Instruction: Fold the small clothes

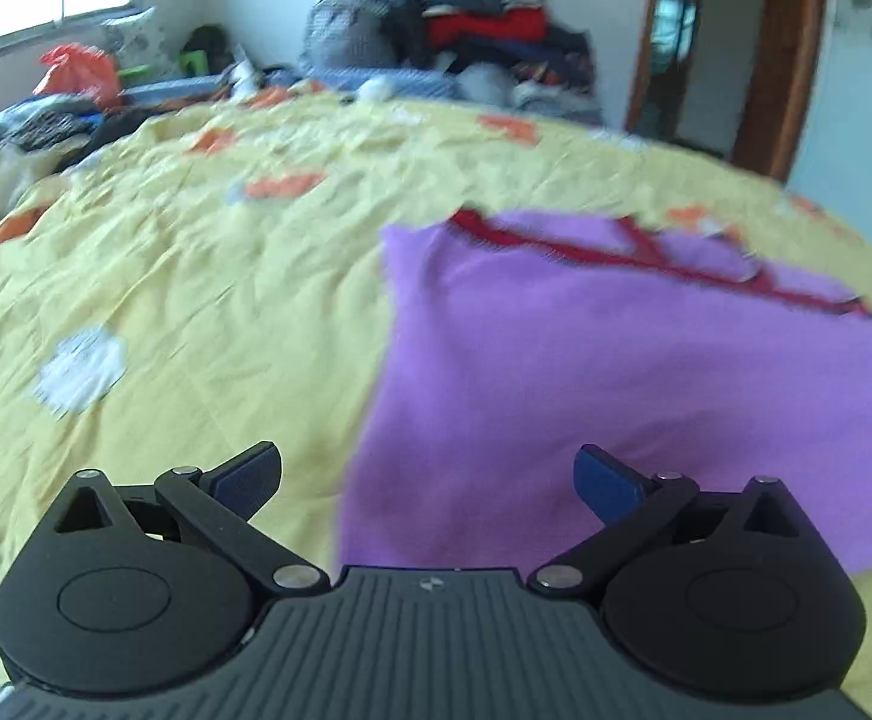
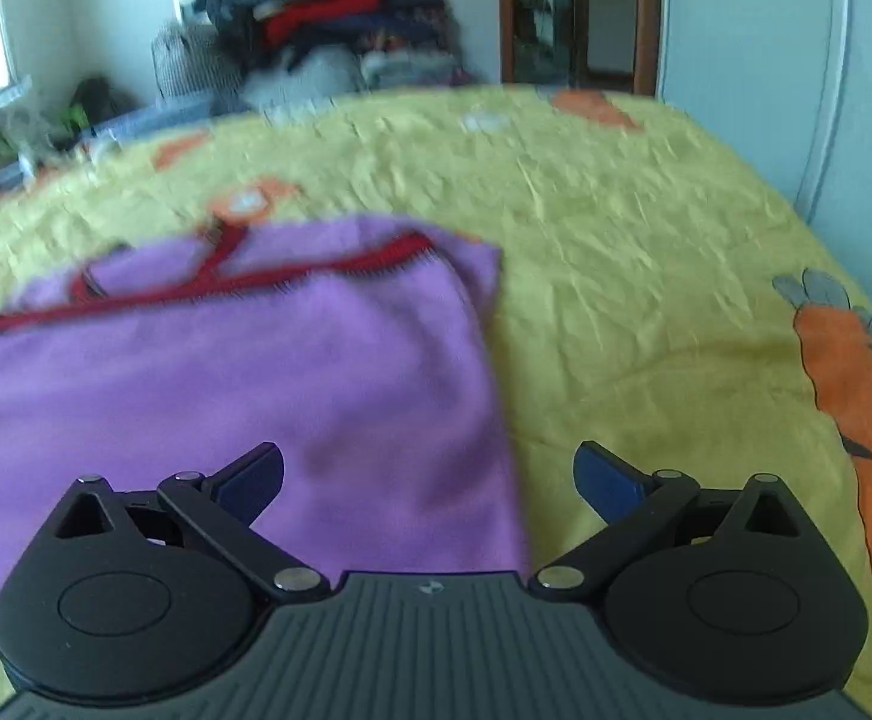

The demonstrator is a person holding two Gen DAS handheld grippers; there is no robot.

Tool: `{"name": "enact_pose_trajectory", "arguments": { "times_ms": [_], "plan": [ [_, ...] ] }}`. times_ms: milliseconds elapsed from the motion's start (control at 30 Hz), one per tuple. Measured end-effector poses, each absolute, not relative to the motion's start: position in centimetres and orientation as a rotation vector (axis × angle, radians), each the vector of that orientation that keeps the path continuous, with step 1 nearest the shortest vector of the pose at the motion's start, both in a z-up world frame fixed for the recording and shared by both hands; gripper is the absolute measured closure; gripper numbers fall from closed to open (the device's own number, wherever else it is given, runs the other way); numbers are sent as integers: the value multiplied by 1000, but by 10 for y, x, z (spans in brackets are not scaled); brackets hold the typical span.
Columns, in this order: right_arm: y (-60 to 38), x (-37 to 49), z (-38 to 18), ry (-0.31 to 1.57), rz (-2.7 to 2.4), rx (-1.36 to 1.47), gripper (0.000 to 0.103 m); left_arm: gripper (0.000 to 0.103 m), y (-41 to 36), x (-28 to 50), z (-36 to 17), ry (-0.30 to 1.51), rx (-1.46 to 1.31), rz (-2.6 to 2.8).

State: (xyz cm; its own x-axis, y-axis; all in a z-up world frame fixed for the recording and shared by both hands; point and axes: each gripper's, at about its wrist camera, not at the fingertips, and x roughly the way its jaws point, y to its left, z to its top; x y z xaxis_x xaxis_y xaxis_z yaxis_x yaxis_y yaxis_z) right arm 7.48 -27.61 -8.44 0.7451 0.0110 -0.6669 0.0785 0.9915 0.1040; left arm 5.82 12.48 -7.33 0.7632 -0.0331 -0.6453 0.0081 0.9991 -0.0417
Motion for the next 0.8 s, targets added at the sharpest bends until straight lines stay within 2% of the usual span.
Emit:
{"name": "enact_pose_trajectory", "arguments": {
  "times_ms": [133, 233, 467, 633, 800],
  "plan": [
    [-234, 83, -99, 763, 9, 78, 0, 0, 62, 61, -73, 677, 46, -114],
    [-209, 77, -109, 740, -46, -65, 0, 0, 29, 71, -96, 737, 97, -111],
    [-226, 16, -109, 756, 0, 2, 0, 0, 38, 54, -106, 723, 53, -95],
    [-215, 38, -95, 705, 7, 59, 0, 0, 40, 53, -105, 725, 51, -95],
    [-203, 50, -114, 718, 78, -7, 0, 0, 40, 52, -105, 725, 53, -100]
  ]
}}
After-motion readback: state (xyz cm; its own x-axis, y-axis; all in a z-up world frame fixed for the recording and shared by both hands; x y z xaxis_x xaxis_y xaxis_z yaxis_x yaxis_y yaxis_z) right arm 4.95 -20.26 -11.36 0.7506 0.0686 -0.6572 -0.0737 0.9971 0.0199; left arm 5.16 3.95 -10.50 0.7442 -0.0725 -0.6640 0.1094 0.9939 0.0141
